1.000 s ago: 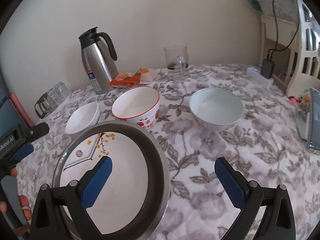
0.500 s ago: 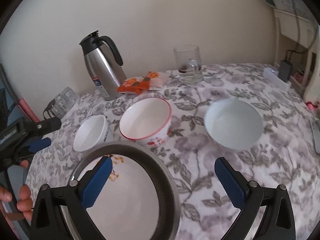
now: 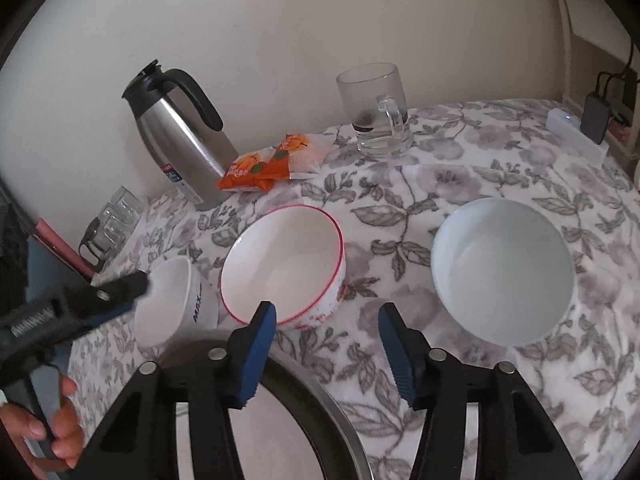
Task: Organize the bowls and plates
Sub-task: 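Move the open left tool to the red-rimmed bowl's rim, then close the left tool on the red-rimmed bowl's rim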
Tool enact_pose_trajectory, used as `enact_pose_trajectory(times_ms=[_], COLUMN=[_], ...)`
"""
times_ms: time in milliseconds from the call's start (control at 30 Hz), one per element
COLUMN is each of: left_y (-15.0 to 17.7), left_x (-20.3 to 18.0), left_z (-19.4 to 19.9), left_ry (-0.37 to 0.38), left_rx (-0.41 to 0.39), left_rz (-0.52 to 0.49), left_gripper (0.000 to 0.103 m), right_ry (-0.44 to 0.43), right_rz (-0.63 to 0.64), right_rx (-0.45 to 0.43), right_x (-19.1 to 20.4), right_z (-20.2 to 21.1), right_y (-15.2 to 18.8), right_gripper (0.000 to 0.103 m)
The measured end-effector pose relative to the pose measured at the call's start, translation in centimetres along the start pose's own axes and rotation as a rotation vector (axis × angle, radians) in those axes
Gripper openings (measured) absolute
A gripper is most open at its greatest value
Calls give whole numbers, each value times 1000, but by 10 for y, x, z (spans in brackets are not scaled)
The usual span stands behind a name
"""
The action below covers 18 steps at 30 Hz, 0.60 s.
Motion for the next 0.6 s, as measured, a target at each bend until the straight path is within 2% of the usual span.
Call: enact_pose_trajectory(times_ms=[100,200,400,600], left_y=[-3,-7,-11,-8], left_x=[-14,-20,-32,-38], left_z=[-17,-30,-57,-80], left_ry=[-8,4,-74,-109], left_rx=[32,65,100,155], left_rz=[-44,-45,-97,-107], left_gripper=[57,47,35,26], right_ry=[-2,-1,0,15], right_rz=[1,-6,-7,17], right_rx=[17,46,80,103], right_x=[0,-4,-12,-10], right_z=[-10,-23,-41,-52], right_y=[-5,-7,-10,-16], right_gripper=[45,37,33,28])
Point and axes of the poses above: each gripper's, at about its wrist camera, not at the fingertips, and z roughly against the way its jaws point, x to its left, y to its underside, the point moved 5 cm from there along -z, roughly the way its jaws point, and after that the axes turned 2 degrees about z, right-handed, at the moved point
